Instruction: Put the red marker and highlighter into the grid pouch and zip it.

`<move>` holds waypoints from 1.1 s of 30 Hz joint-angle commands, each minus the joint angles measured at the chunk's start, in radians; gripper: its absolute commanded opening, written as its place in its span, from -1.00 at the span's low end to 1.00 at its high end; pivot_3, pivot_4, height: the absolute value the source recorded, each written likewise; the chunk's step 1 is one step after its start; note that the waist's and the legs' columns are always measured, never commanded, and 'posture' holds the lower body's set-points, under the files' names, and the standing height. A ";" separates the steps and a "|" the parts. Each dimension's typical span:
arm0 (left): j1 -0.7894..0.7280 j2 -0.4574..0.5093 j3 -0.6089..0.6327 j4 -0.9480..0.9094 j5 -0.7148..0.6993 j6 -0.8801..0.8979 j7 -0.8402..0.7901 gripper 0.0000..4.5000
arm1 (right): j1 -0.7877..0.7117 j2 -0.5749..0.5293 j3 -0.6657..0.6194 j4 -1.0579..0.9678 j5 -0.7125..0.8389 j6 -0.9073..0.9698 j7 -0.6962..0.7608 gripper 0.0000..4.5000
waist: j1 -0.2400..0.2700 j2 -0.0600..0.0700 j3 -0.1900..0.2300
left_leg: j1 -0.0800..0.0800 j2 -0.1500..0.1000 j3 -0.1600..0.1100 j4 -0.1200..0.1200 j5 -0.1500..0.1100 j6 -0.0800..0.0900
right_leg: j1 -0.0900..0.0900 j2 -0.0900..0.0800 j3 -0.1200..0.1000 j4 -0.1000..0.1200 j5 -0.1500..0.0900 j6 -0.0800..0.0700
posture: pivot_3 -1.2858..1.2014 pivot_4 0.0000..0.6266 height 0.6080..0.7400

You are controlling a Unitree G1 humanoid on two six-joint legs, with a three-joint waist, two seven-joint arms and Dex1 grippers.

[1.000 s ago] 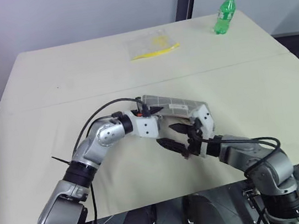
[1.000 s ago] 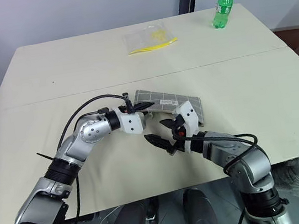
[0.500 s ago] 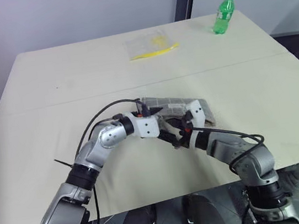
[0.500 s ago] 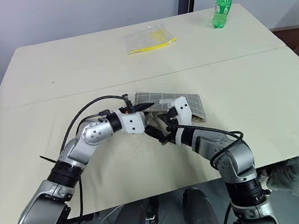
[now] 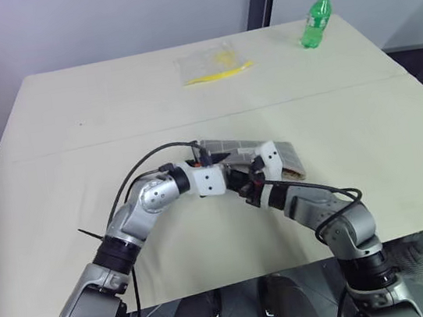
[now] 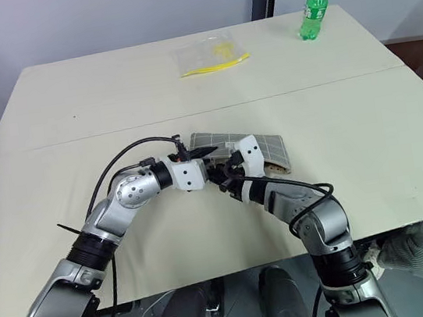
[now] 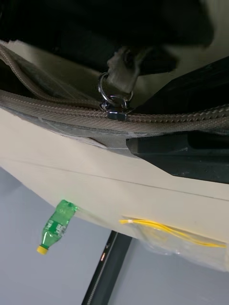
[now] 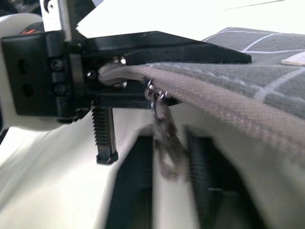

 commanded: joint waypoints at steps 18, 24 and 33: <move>-0.047 0.127 0.144 0.231 -0.345 -0.105 -0.195 -0.33 | 0.167 -0.454 -0.275 -0.114 0.033 -0.091 0.237 -0.59 | 0.000 0.000 0.000 | 0.000 0.001 0.001 0.000 0.000 0.000 | 0.001 -0.001 0.000 -0.001 0.000 0.000 | 0.03 -0.52 1.00; 0.031 0.194 0.183 0.189 -0.410 -0.157 -0.286 1.00 | 0.280 -0.560 -0.299 -0.154 0.022 -0.194 0.405 0.84 | 0.002 0.000 0.000 | 0.000 0.000 0.001 0.000 0.000 0.001 | 0.001 -0.001 0.000 -0.002 0.000 0.000 | 0.03 -0.52 1.00; 0.306 0.304 0.415 -0.130 -0.746 0.239 -0.353 1.00 | 0.372 -0.654 -0.469 -0.030 -0.058 -0.445 0.525 0.99 | 0.000 0.000 0.000 | 0.000 0.002 0.001 0.001 -0.001 0.000 | 0.002 -0.002 0.001 -0.002 -0.002 -0.004 | 0.03 -0.52 1.00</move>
